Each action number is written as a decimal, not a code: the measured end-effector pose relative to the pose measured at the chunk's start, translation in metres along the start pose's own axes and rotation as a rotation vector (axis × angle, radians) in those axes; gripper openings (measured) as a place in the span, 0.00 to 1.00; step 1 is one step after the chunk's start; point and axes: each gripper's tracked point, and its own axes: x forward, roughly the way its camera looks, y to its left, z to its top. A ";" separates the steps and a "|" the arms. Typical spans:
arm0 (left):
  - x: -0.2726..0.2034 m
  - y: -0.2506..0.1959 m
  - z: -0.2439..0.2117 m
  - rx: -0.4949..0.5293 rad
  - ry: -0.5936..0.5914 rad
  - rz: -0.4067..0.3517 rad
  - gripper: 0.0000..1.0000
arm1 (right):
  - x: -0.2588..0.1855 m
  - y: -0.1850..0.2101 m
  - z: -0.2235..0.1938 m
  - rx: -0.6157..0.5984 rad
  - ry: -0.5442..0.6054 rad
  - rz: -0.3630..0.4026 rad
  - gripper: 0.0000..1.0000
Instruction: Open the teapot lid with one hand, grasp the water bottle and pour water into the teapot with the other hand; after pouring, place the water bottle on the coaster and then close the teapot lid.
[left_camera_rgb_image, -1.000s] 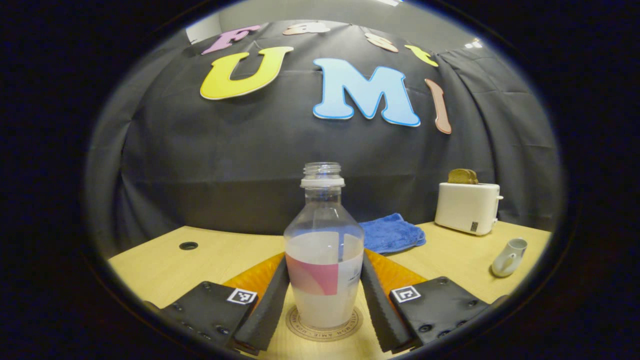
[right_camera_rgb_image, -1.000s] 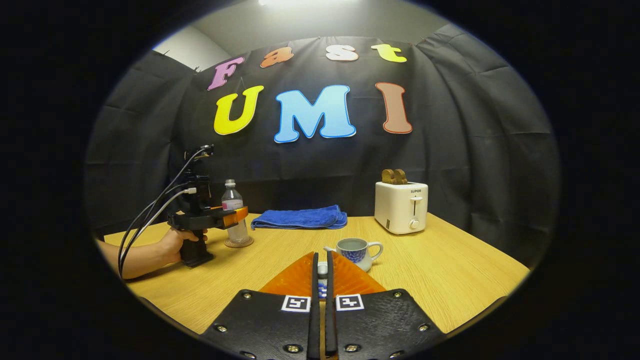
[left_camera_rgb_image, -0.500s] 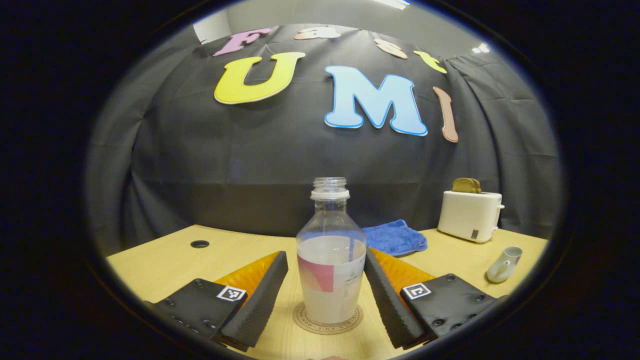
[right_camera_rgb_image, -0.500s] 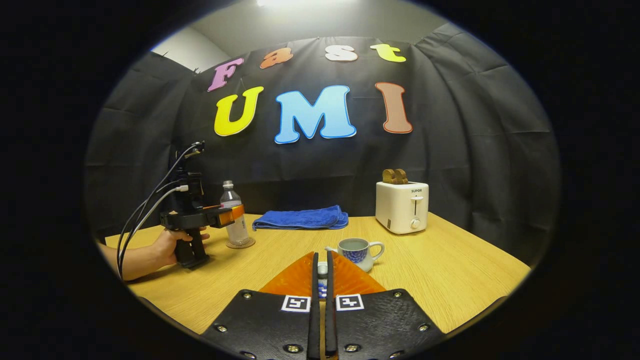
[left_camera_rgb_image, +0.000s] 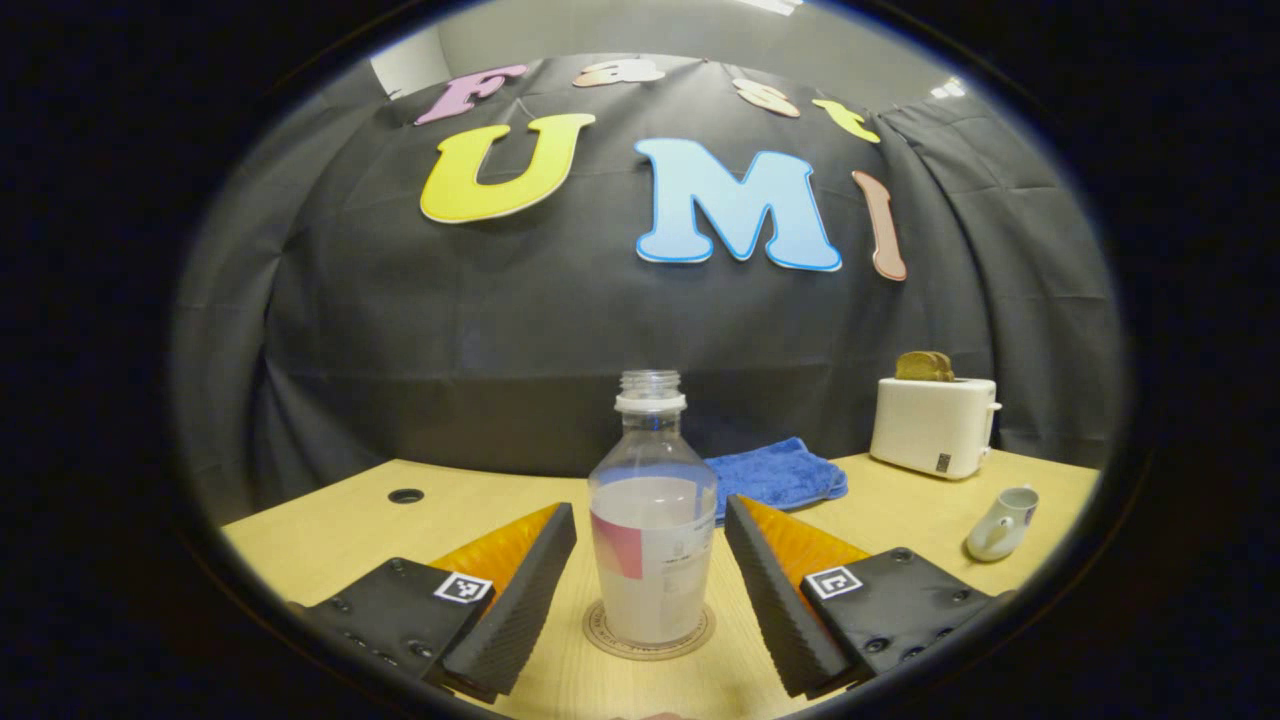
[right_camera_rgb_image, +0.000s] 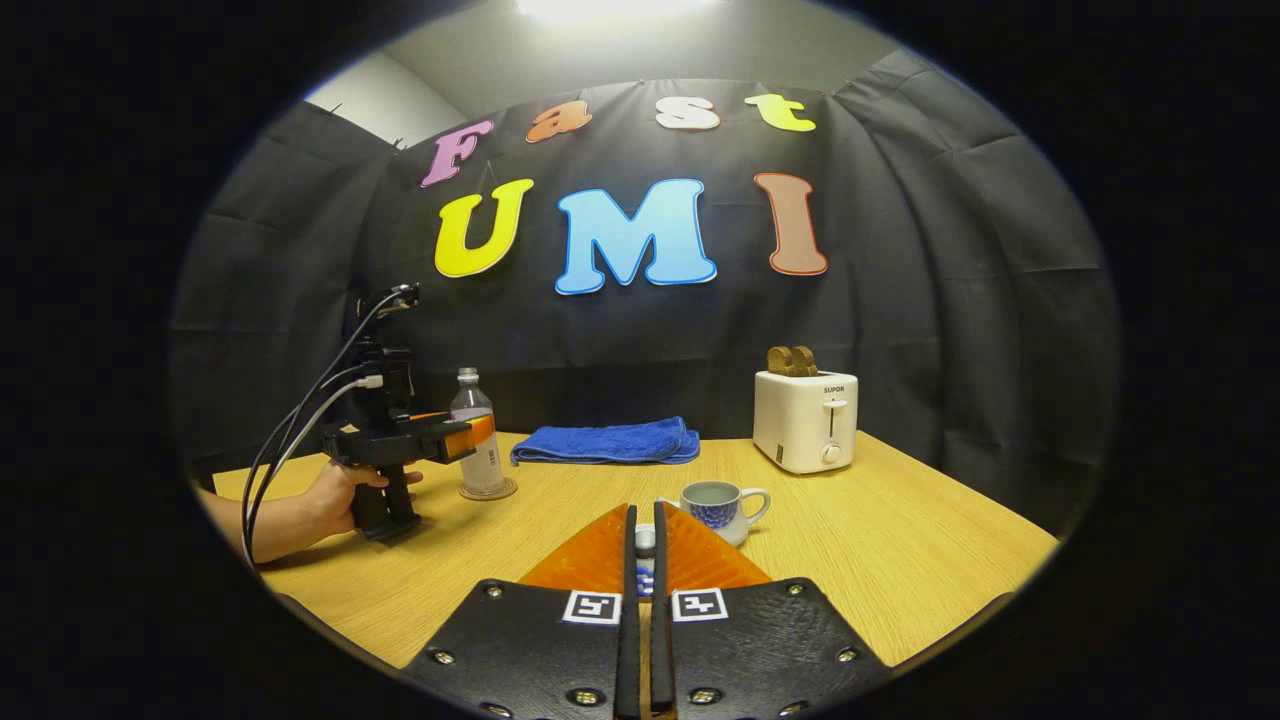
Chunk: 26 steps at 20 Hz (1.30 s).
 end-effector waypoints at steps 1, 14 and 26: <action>-0.002 -0.001 0.000 0.001 0.003 0.003 1.00 | 0.000 0.001 0.000 0.002 0.001 0.002 0.04; -0.096 -0.036 0.019 -0.020 -0.003 -0.041 1.00 | 0.082 -0.037 0.017 -0.069 -0.058 -0.082 0.04; -0.142 -0.068 0.017 -0.040 0.008 -0.144 1.00 | 0.160 -0.067 -0.014 -0.053 0.028 -0.153 0.04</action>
